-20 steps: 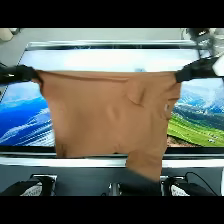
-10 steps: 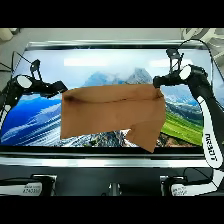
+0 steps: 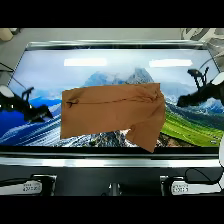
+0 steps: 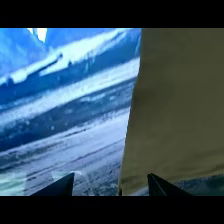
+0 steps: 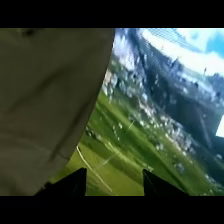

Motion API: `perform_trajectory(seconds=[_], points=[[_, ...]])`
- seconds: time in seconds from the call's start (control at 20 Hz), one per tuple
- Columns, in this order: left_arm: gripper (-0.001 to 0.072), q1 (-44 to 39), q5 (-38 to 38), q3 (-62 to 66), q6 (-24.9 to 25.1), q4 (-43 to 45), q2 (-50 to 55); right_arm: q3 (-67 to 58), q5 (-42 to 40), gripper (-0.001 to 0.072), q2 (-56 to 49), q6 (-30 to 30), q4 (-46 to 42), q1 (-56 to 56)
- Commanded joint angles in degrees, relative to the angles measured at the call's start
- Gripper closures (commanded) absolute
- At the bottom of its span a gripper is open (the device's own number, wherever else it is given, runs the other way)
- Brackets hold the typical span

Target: Fold the shirts.

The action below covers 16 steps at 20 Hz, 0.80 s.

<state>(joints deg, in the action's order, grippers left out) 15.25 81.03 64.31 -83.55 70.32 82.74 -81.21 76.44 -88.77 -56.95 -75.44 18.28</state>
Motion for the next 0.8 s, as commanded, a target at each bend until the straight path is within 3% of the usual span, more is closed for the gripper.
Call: perform_trajectory(seconds=[0.0, 0.45, 0.5, 0.55, 0.6, 0.65, 0.7, 0.75], points=[[0.016, 1.8, -0.5, -13.6, 5.2, -6.3, -3.3, 4.5, 6.6, 0.0371, 0.1, 4.6, 1.7, 2.6], [0.0161, -3.2, -11.0, -19.6, 5.1, -11.3, -3.2, 5.2, 5.0, 0.0363, 0.1, 4.8, 2.9, 2.6], [0.0174, -3.7, -11.7, -19.6, 4.9, -11.5, -3.2, 5.3, 4.5, 0.0274, 0.1, 4.7, 3.0, 2.6], [0.0274, -4.0, -12.4, -19.6, 4.3, -11.5, -3.2, 5.9, 4.0, 0.0139, 0.1, 4.8, 3.5, 2.5], [0.0334, -4.3, -13.3, -19.6, 3.4, -11.5, -3.2, 7.0, 3.3, 0.0115, 0.1, 5.0, 4.4, 2.4], [0.0334, -4.8, -13.9, -19.6, 2.9, -11.5, -3.2, 8.4, 2.3, 0.0111, 0.1, 5.3, 4.8, 2.1], [0.0413, -5.3, -14.1, -19.6, 2.5, -11.5, -3.2, 9.8, 0.9, 0.0111, 0.1, 5.4, 4.8, 1.4], [0.057, -5.7, -14.3, -19.6, 2.6, -11.4, -3.2, 11.1, -0.6, 0.0112, 0.1, 5.7, 4.9, 0.6]])
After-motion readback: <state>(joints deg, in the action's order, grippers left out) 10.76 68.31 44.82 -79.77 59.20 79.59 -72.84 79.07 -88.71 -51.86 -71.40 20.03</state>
